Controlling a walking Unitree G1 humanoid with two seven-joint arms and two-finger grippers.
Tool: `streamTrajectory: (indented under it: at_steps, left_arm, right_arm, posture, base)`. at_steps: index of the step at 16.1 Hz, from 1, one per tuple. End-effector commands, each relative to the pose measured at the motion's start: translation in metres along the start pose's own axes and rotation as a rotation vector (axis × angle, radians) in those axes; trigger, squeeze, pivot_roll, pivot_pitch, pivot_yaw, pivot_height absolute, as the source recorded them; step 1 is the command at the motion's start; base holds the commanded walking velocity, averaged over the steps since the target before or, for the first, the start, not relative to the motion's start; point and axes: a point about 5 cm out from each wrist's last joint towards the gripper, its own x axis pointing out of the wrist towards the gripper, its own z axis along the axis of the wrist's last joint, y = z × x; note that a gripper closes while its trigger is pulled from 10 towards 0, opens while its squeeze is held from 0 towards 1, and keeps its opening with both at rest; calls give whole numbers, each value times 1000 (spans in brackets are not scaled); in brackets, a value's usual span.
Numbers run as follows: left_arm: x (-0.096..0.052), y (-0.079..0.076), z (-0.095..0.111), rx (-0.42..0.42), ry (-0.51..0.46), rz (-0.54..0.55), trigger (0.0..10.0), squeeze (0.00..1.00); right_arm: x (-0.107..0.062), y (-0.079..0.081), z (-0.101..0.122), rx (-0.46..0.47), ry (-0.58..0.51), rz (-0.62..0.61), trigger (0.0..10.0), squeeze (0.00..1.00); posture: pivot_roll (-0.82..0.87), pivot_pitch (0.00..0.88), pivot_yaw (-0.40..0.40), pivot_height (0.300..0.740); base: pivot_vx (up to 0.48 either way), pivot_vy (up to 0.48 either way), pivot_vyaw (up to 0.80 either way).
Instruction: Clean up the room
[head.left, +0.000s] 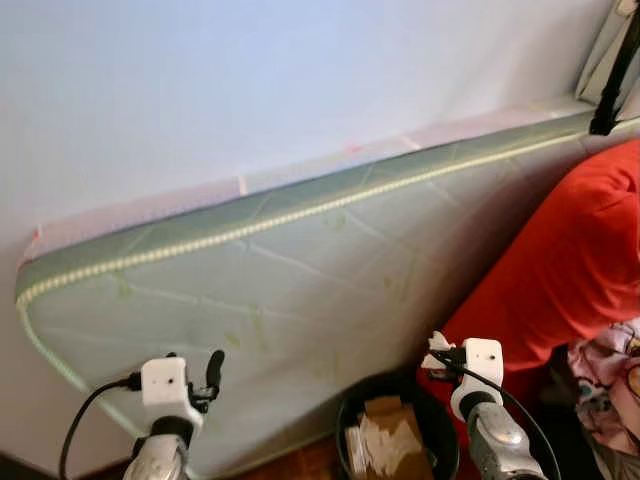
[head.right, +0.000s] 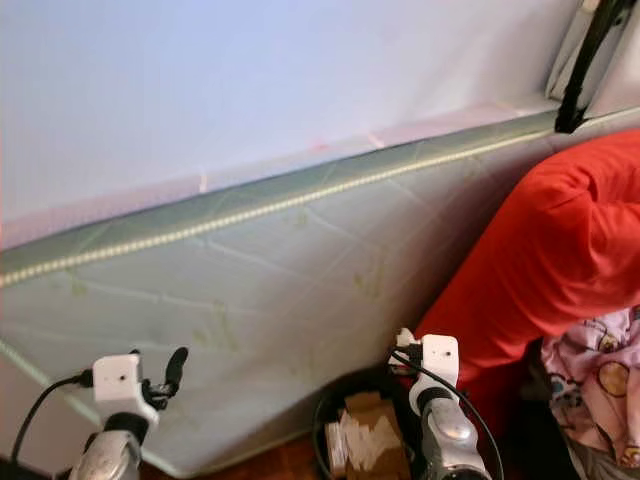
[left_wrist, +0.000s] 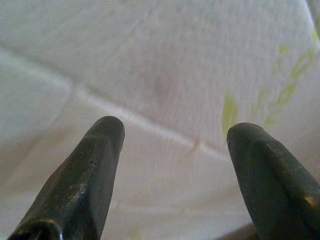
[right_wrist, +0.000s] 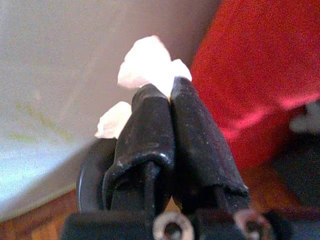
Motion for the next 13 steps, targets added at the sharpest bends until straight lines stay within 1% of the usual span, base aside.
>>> streamTrajectory:
  at_steps: [1,3,4,5,7,9,13]
  left_arm:
    - [-3,-2,2,1,10,-4,10000,0]
    - [-8,-6,5,1,5,-11,10000,0]
    - [-9,-11,12,0,-11,-26,10000,0]
    - [-8,-16,18,-7,-26,-41,10000,0]
    - [-12,-19,23,-9,-29,-47,10000,0]
    - [-13,-23,27,-21,-35,-47,10000,0]
    - [-20,-25,28,-29,-21,-45,10000,0]
  right_arm:
    - [2,5,-1,4,31,-2,10000,0]
    - [4,3,0,26,44,-16,10000,0]
    - [5,3,3,41,50,-15,10000,0]
    - [8,2,8,34,45,-12,10000,0]
    - [10,-1,16,45,26,-20,10000,0]
    - [12,-5,21,31,29,-39,10000,0]
    - [9,-14,15,22,58,-66,10000,0]
  posture:
    - [53,136,20,740]
    - [71,165,21,740]
    - [84,207,16,740]
    - [96,238,7,740]
    - [105,251,3,740]
    - [109,254,-6,740]
    - [120,264,-11,740]
  base:
    - [0,0,0]
    - [0,0,0]
    - [0,0,0]
    - [0,0,0]
    - [0,0,0]
    - [0,0,0]
    - [0,0,0]
